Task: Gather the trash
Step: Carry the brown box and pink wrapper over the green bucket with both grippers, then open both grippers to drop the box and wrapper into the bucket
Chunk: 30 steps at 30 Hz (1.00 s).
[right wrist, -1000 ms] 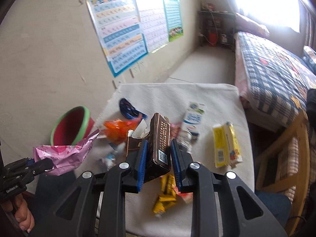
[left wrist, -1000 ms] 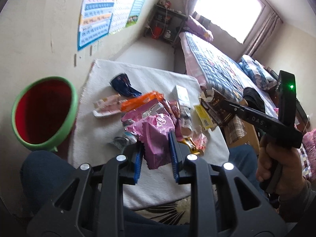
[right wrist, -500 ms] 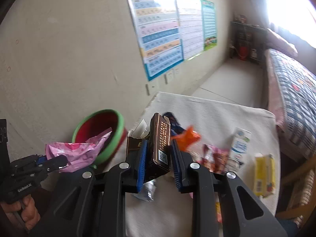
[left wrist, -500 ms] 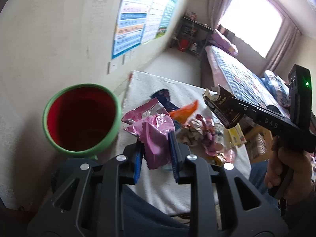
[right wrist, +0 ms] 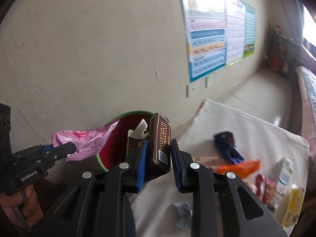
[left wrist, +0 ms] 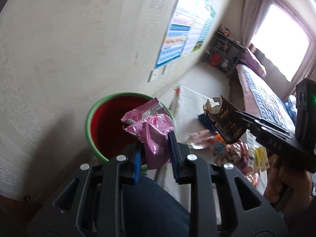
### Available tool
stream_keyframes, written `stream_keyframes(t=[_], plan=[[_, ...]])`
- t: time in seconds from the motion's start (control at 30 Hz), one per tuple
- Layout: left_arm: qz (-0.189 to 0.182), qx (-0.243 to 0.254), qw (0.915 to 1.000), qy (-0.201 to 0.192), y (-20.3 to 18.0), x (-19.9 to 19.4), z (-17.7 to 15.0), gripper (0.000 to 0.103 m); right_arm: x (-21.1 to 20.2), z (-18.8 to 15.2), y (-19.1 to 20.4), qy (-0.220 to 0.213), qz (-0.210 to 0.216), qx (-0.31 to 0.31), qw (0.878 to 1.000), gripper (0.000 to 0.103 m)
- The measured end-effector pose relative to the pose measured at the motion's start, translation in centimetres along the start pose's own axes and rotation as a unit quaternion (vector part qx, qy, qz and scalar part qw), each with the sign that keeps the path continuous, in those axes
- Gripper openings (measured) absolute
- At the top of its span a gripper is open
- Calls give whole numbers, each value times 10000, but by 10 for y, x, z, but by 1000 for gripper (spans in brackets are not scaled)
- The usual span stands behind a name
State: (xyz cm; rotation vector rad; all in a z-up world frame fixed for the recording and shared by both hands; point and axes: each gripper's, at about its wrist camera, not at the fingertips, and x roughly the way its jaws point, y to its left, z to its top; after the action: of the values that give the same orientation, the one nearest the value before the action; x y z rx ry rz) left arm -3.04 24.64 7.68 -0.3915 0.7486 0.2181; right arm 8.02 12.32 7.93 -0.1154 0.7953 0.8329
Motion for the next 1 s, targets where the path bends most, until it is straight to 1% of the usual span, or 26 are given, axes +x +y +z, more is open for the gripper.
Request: stream_keyframes(t=[0.2,0.33,0.57,0.73,0.77,0.8,0.83,0.9,0.97,1.0], plan=[[82,-263,9996,-11,29,8,11,24,39,14,23,133,123,-230,9996,24],[102,-322,9994,-6,41,15,13,24,61,19,34,290,168,-295,9990,24],[90,-395,9991,137,56,31,14,24,93,20,44,497,145,-410,9978,24],[17,-427,9988,230,58,41,15,24,112,18,48,641,156,-454,9968,24],[15,-444,9987,258,58,43,16,26,115,17,49,682,166,-480,9964,25],[25,-456,9986,274,60,45,16,34,120,18,50,731,185,-506,9959,27],[33,-480,9984,283,61,46,16,41,125,18,52,800,201,-544,9951,27],[-26,-519,9984,212,63,43,15,62,128,16,54,804,133,-577,9950,55],[10,-510,9986,155,64,40,14,71,126,13,55,760,77,-663,9949,60],[24,-511,9986,141,65,39,13,74,125,11,55,742,10,-718,9947,64]])
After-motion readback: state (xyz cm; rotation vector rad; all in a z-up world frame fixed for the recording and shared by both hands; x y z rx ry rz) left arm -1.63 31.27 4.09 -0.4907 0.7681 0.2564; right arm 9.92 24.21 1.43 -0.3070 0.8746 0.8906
